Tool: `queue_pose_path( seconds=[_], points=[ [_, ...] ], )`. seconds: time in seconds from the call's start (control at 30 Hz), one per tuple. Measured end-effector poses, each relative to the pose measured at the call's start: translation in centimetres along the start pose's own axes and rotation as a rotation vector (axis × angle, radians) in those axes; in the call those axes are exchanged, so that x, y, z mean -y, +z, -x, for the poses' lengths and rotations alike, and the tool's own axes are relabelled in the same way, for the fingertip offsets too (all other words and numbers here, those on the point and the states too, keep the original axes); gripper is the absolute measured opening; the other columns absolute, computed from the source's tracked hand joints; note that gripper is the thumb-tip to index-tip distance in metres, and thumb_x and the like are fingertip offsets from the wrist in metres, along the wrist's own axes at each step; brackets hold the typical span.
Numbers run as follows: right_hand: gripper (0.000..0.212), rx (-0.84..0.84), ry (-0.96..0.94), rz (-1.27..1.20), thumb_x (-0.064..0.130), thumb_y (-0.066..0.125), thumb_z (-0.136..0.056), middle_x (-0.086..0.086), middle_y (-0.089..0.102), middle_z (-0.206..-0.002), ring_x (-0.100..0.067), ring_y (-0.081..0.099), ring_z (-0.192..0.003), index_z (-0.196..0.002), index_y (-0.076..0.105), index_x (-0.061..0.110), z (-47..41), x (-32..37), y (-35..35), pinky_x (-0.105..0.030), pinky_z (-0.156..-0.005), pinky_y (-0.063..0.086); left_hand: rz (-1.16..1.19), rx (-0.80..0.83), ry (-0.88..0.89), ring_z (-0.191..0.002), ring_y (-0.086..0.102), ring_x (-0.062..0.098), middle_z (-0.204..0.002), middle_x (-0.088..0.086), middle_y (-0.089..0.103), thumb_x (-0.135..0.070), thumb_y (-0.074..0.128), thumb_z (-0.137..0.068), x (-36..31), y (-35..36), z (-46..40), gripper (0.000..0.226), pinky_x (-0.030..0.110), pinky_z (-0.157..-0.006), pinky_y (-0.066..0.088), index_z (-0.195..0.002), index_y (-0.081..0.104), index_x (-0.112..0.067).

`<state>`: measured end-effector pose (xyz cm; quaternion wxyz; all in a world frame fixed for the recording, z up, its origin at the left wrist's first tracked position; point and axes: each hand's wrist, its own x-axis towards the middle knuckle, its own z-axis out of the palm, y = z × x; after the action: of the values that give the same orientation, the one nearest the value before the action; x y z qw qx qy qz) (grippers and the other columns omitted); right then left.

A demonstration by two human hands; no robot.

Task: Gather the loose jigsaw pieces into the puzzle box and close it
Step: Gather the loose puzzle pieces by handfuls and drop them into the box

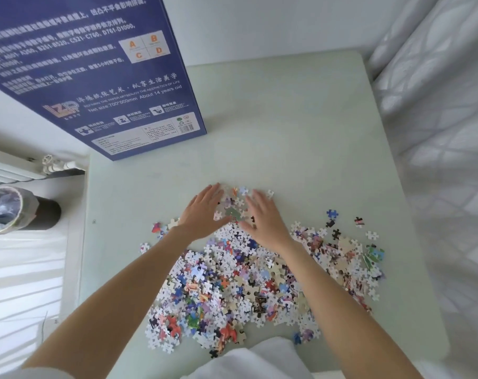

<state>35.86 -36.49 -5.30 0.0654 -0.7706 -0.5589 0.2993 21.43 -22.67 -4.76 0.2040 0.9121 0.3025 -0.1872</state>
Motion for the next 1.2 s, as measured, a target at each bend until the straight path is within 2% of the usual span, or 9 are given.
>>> queue_pose_path(
  seconds=[0.13,0.27,0.37,0.53,0.63,0.7,0.93,1.1,1.2],
  points=[
    [0.090,0.144,-0.089,0.081,0.064,0.045,-0.083,-0.004,-0.002,-0.157,-0.022,-0.001,-0.144,-0.149,0.003,0.019,3.2,1.6,1.0,-0.046,-0.118,0.007,-0.017,0.070,0.058,-0.142,0.008,0.019,-0.155,-0.004,0.006,-0.075,0.052,-0.071,-1.2,1.1,4.2,0.097,0.044,-0.113,0.025,-0.147,0.016,-0.026],
    [0.120,0.245,-0.065,0.198,0.061,0.070,-0.065,0.001,-0.006,-0.155,-0.027,-0.008,-0.143,-0.147,-0.012,0.028,6.2,0.9,0.4,-0.053,-0.113,-0.006,-0.044,0.123,0.031,-0.138,0.015,0.022,-0.151,0.000,0.013,-0.072,0.069,-0.056,-2.8,2.2,6.4,0.119,0.045,-0.110,0.028,-0.147,0.009,-0.026],
    [0.125,0.254,-0.005,0.242,0.053,0.076,-0.062,0.000,-0.009,-0.155,-0.031,-0.007,-0.142,-0.146,-0.014,0.031,7.5,0.7,0.4,-0.057,-0.113,0.004,0.003,0.125,0.004,-0.133,0.023,0.024,-0.146,0.005,0.021,-0.059,0.078,-0.055,-4.7,2.8,7.0,0.124,0.045,-0.108,0.032,-0.147,0.003,-0.022],
    [0.118,0.100,0.064,0.205,0.048,0.077,-0.063,-0.009,0.014,-0.152,-0.028,0.025,-0.134,-0.148,-0.003,0.030,7.1,1.6,0.7,-0.040,-0.107,0.032,0.165,0.088,-0.040,-0.123,0.034,0.022,-0.136,0.005,0.035,-0.041,0.084,-0.058,-6.2,3.7,7.2,0.117,0.036,-0.105,0.037,-0.146,0.010,-0.020],
    [0.110,0.075,0.072,0.158,0.042,0.078,-0.067,-0.010,0.025,-0.145,-0.026,0.035,-0.126,-0.148,0.004,0.027,6.5,1.9,0.6,-0.030,-0.091,0.044,0.240,0.091,-0.064,-0.122,0.036,0.020,-0.135,0.003,0.039,-0.037,0.083,-0.062,-5.7,3.7,7.2,0.102,0.034,-0.104,0.037,-0.142,0.023,-0.020],
    [0.102,0.079,0.065,0.128,0.037,0.077,-0.070,-0.009,0.031,-0.140,-0.024,0.040,-0.120,-0.147,0.011,0.024,6.1,2.1,0.6,-0.027,-0.085,0.046,0.274,0.082,-0.084,-0.120,0.039,0.019,-0.133,0.003,0.043,-0.035,0.081,-0.065,-5.4,3.7,7.0,0.091,0.034,-0.104,0.038,-0.139,0.030,-0.020],
    [0.071,0.084,0.115,0.077,0.037,0.071,-0.077,-0.008,0.035,-0.132,-0.023,0.037,-0.119,-0.135,0.035,0.017,6.0,2.3,0.6,-0.029,-0.094,0.043,0.367,0.086,-0.118,-0.100,0.050,0.015,-0.120,0.003,0.050,-0.026,0.078,-0.072,-5.6,3.2,6.8,0.070,0.024,-0.089,0.042,-0.130,0.040,-0.015],
    [0.066,0.070,0.076,0.054,0.037,0.069,-0.079,-0.005,0.043,-0.130,-0.020,0.045,-0.114,-0.132,0.036,0.014,5.9,2.4,0.5,-0.029,-0.094,0.045,0.390,0.094,-0.095,-0.097,0.053,0.015,-0.120,0.003,0.054,-0.026,0.075,-0.075,-5.7,2.9,6.8,0.063,0.021,-0.083,0.039,-0.128,0.042,-0.015],
    [0.067,0.074,0.070,0.008,0.031,0.069,-0.081,-0.005,0.055,-0.119,-0.018,0.057,-0.098,-0.135,0.033,0.016,6.0,2.5,0.1,-0.025,-0.080,0.048,0.377,0.099,-0.083,-0.092,0.059,0.019,-0.116,0.005,0.061,-0.025,0.071,-0.080,-5.8,2.6,6.8,0.055,0.022,-0.074,0.042,-0.126,0.043,-0.015]
  ],
)
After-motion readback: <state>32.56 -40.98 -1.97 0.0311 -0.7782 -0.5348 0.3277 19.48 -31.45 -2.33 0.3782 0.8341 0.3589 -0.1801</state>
